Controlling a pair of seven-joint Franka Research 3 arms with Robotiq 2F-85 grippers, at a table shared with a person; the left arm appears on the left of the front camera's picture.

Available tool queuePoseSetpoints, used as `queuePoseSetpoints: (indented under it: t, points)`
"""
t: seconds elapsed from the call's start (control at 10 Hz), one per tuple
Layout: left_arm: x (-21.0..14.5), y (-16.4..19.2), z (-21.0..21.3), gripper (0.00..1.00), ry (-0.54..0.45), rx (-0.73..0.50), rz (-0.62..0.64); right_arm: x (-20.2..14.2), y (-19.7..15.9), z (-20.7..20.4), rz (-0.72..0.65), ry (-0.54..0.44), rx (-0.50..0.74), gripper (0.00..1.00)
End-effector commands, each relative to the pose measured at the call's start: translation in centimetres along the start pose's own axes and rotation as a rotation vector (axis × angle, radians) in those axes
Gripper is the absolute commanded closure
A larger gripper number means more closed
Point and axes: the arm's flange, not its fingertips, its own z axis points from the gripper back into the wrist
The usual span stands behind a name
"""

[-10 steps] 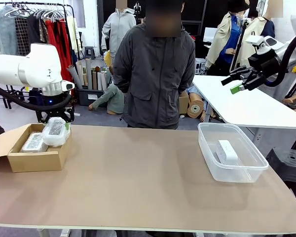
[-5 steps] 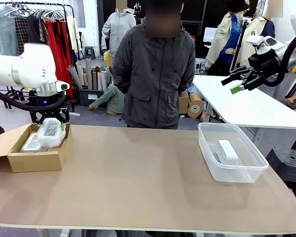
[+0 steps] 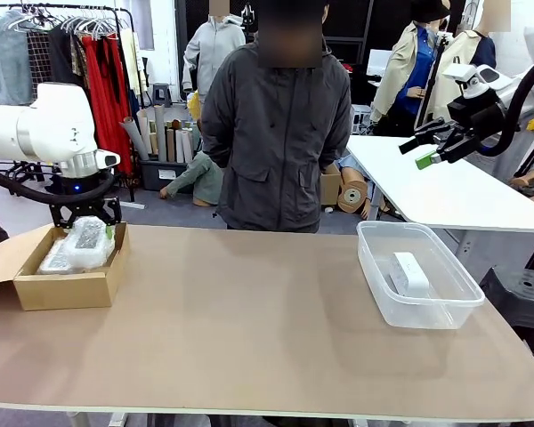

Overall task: Separate and place wrapped and unwrapped clocks.
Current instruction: If the picked Digital clock is wrapped, place it in the Package Box ; if not, place it in the Organizing box.

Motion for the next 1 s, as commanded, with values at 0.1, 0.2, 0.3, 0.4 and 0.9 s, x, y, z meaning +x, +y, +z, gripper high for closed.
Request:
queuePoseSetpoints:
  t: [0.1, 0.2, 0.3, 0.4, 0.9]
  points:
    - [0.7, 0.7, -0.5, 1.00, 0.000, -0.017, -0.017, 0.2, 0.0, 0.1, 0.005, -0.002, 0.004, 0.00]
    - [0.9, 0.7, -0.9, 1.00, -0.003, -0.013, -0.023, 0.2, 0.0, 0.1, 0.005, -0.002, 0.004, 0.00]
    - [1.1, 0.6, -1.4, 1.00, -0.006, -0.011, -0.029, 0.2, 0.0, 0.1, 0.005, -0.002, 0.004, 0.00]
    - [1.3, 0.6, -1.6, 1.00, -0.017, -0.006, -0.041, 0.2, 0.0, 0.1, 0.005, -0.002, 0.004, 0.00]
    - [1.9, 0.1, -2.8, 1.00, -0.026, -0.002, -0.069, 0.2, 0.0, 0.1, 0.005, -0.002, 0.004, 0.00]
